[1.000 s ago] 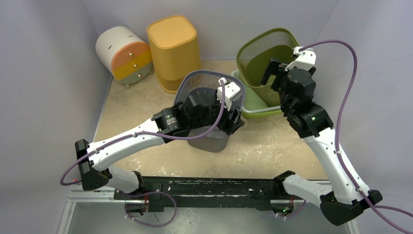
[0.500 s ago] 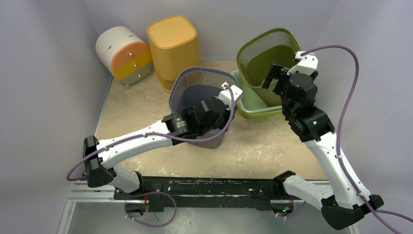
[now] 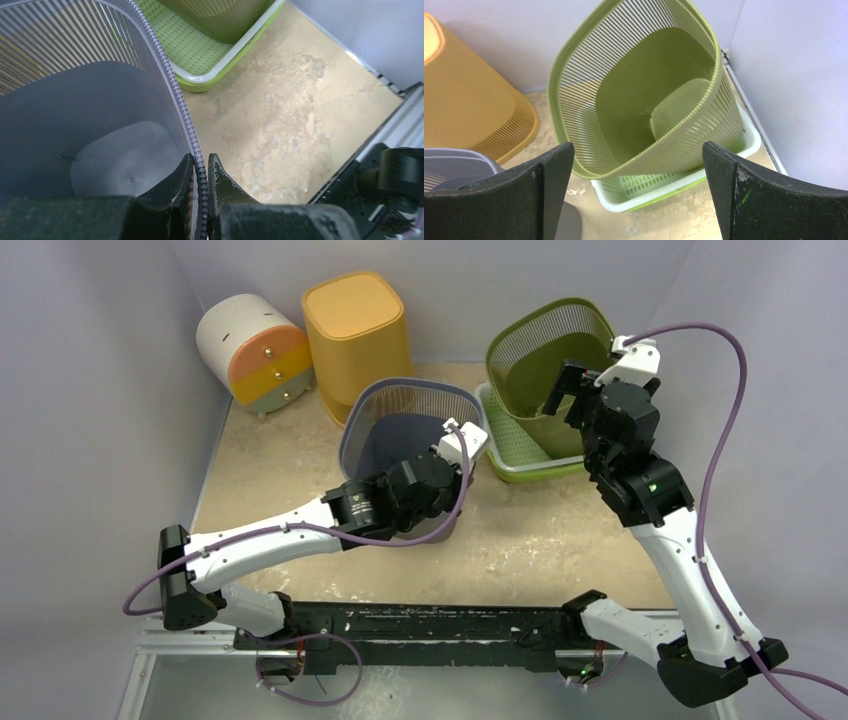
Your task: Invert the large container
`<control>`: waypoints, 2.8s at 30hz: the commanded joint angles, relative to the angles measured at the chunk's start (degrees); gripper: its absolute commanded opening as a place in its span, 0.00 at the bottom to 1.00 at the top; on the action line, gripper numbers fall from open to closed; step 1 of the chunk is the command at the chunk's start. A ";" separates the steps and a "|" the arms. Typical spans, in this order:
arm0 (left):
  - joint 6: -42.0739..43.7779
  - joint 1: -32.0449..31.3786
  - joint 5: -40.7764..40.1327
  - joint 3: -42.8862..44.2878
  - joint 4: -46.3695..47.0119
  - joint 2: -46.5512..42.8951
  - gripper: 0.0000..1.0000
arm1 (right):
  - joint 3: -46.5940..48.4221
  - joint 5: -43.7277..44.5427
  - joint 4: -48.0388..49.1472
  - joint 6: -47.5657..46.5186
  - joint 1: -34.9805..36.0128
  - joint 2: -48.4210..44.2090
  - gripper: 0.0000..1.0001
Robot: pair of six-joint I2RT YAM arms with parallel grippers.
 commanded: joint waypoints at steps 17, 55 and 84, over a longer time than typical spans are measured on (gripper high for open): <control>-28.06 0.11 20.00 -18.79 41.64 -21.53 0.00 | 3.02 -3.98 1.13 0.39 -0.27 -1.17 1.00; -52.07 6.40 10.91 -56.66 114.50 -6.63 0.00 | 1.41 -1.99 4.04 -1.61 -0.93 1.41 1.00; -63.32 12.41 18.27 -50.05 118.96 14.22 0.00 | -0.53 -5.80 8.53 -2.75 -4.56 5.99 1.00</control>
